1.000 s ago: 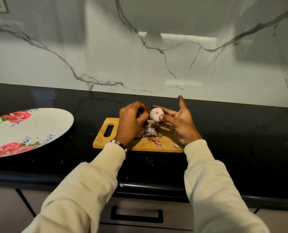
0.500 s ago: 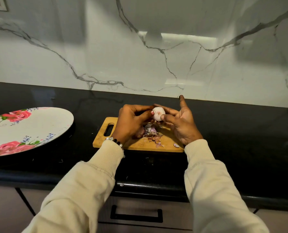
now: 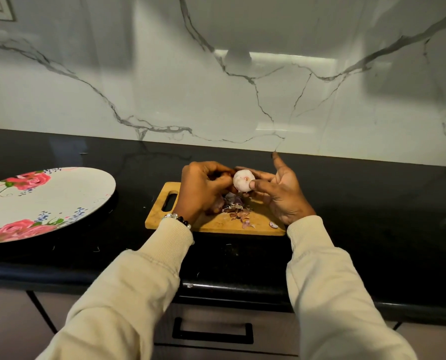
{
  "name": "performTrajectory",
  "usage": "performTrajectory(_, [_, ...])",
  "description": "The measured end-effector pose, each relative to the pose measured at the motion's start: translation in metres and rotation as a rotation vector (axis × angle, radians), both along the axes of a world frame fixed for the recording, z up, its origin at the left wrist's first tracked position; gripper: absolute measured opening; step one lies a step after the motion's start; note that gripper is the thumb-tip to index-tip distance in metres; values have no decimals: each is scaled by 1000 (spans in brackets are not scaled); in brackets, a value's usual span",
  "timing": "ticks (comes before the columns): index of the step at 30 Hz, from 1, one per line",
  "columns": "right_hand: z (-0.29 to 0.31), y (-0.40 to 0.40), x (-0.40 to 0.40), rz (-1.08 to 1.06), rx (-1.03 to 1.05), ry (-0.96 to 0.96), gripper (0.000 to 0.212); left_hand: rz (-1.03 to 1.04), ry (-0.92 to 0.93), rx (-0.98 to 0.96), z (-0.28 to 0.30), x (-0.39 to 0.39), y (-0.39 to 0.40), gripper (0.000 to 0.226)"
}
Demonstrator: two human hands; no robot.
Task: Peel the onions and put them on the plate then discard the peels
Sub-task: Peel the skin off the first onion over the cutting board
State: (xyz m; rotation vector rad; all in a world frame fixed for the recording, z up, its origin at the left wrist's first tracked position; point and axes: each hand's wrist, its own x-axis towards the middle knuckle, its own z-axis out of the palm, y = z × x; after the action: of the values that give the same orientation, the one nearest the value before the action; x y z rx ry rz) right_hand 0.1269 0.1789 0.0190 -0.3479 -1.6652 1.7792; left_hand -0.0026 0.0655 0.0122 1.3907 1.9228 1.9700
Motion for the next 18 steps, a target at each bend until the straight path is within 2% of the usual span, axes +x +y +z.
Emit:
performTrajectory(5, [-1, 3, 1, -2, -5, 19, 102, -157, -190, 54, 3, 6, -2, 12])
performTrajectory(7, [-1, 3, 1, 12, 20, 3, 103, -169, -201, 32, 4, 6, -1, 15])
performTrajectory(13, [-2, 2, 1, 34, 84, -51, 111, -47, -38, -78, 3, 2, -1, 11])
performTrajectory(18, [-1, -1, 2, 40, 93, -68, 112, 69, 177, -117, 2, 0, 0, 13])
